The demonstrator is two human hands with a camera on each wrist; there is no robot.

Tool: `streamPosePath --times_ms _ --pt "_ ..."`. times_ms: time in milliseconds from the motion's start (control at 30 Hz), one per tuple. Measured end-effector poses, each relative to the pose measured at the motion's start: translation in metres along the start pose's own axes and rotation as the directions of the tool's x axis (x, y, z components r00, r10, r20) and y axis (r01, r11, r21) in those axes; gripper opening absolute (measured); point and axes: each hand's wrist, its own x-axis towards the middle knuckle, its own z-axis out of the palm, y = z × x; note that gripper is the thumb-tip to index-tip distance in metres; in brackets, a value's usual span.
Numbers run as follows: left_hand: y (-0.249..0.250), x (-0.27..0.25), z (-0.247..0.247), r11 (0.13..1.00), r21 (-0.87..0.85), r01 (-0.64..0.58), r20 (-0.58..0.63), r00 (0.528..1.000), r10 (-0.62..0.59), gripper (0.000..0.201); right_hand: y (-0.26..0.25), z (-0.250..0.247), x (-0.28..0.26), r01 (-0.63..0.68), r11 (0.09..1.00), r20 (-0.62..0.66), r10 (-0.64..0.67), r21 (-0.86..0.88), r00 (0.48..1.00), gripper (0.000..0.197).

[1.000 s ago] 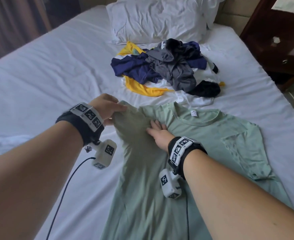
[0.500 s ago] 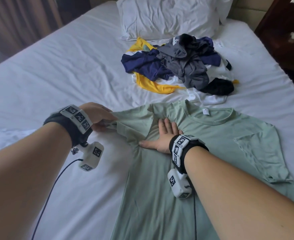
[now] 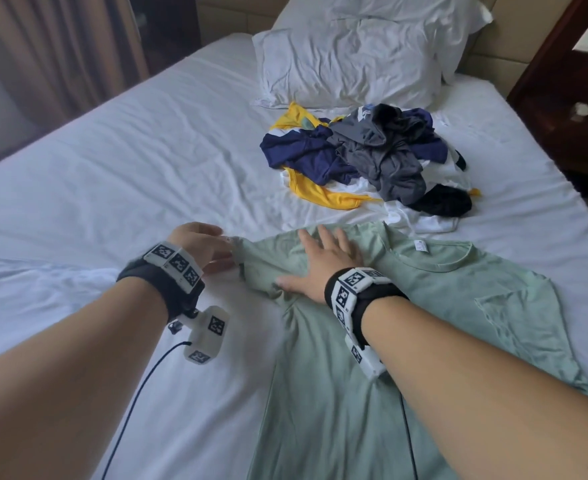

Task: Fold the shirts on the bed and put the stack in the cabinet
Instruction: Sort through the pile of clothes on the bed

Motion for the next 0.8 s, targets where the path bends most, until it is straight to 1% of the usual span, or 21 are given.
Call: streamPosePath --times_ms 33,100,167,300,367,433,467,500,533,567,600,633,667,733,767,800 --pt "-0.001 0.0 -0.002 1.0 -0.009 -0.008 -0.006 1.0 0.008 0.034 -0.009 -0.002 0.003 0.048 0.999 0.004 -0.048 -0.008 0.999 0.118" --pt "-0.004 0.0 -0.003 0.999 -0.042 -0.026 -0.012 1.0 0.026 0.03 -0.025 0.005 0.006 0.095 0.995 0.083 -0.092 -0.028 0.992 0.122" --pt "-0.005 -0.001 0.0 0.997 -0.065 -0.052 -0.013 0.999 0.051 0.028 -0.036 0.018 0.006 0.088 0.996 0.153 -0.084 -0.023 0.985 0.128" --pt "-0.002 -0.001 0.008 0.988 -0.103 -0.115 0.029 0.993 0.118 0.026 -0.05 0.029 0.011 0.03 1.0 0.184 -0.029 -0.003 0.983 0.136" --pt "-0.003 0.001 0.009 0.986 -0.139 -0.093 0.061 0.993 0.102 0.027 -0.051 0.026 0.015 0.018 0.999 0.201 -0.025 0.038 0.979 0.14" --pt "-0.003 0.002 0.008 0.987 -0.16 -0.012 0.086 0.996 0.026 0.032 -0.05 0.017 0.017 0.026 0.988 0.174 -0.052 0.151 0.983 0.136" --pt "-0.004 0.001 0.005 0.989 -0.148 0.032 0.073 0.997 -0.022 0.035 -0.047 0.011 0.018 0.031 0.973 0.125 -0.061 0.231 0.99 0.131" --pt "-0.004 -0.001 0.001 0.99 -0.119 0.073 0.039 0.997 -0.069 0.037 -0.044 0.004 0.018 0.031 0.944 0.062 -0.054 0.33 0.997 0.119" --pt "-0.005 -0.002 -0.004 0.992 -0.071 0.104 -0.005 0.995 -0.104 0.038 -0.04 -0.002 0.018 0.019 0.907 -0.009 -0.017 0.42 1.0 0.097" --pt "-0.006 -0.004 -0.008 0.991 0.002 0.131 -0.037 0.991 -0.131 0.039 -0.035 -0.007 0.016 -0.001 0.882 -0.082 0.045 0.471 0.996 0.067" --pt "-0.008 -0.007 -0.012 0.983 0.099 0.157 -0.039 0.987 -0.154 0.04 -0.03 -0.011 0.013 -0.039 0.877 -0.132 0.115 0.479 0.985 0.04" --pt "-0.009 -0.012 -0.012 0.962 0.198 0.186 -0.016 0.982 -0.186 0.041 -0.026 -0.013 0.008 -0.078 0.876 -0.151 0.17 0.477 0.974 0.027" --pt "-0.011 -0.016 -0.012 0.936 0.279 0.216 0.017 0.973 -0.229 0.041 -0.022 -0.014 0.003 -0.107 0.873 -0.149 0.2 0.476 0.968 0.025" --pt "-0.017 -0.025 -0.005 0.895 0.37 0.248 0.095 0.949 -0.302 0.036 -0.016 -0.013 -0.009 -0.141 0.861 -0.118 0.226 0.489 0.967 0.025" --pt "-0.02 -0.03 -0.001 0.889 0.397 0.227 0.121 0.947 -0.296 0.031 -0.013 -0.012 -0.014 -0.151 0.855 -0.104 0.231 0.495 0.967 0.025" --pt "-0.023 -0.033 0.004 0.886 0.426 0.184 0.137 0.955 -0.264 0.026 -0.012 -0.009 -0.02 -0.163 0.851 -0.081 0.233 0.499 0.969 0.025"
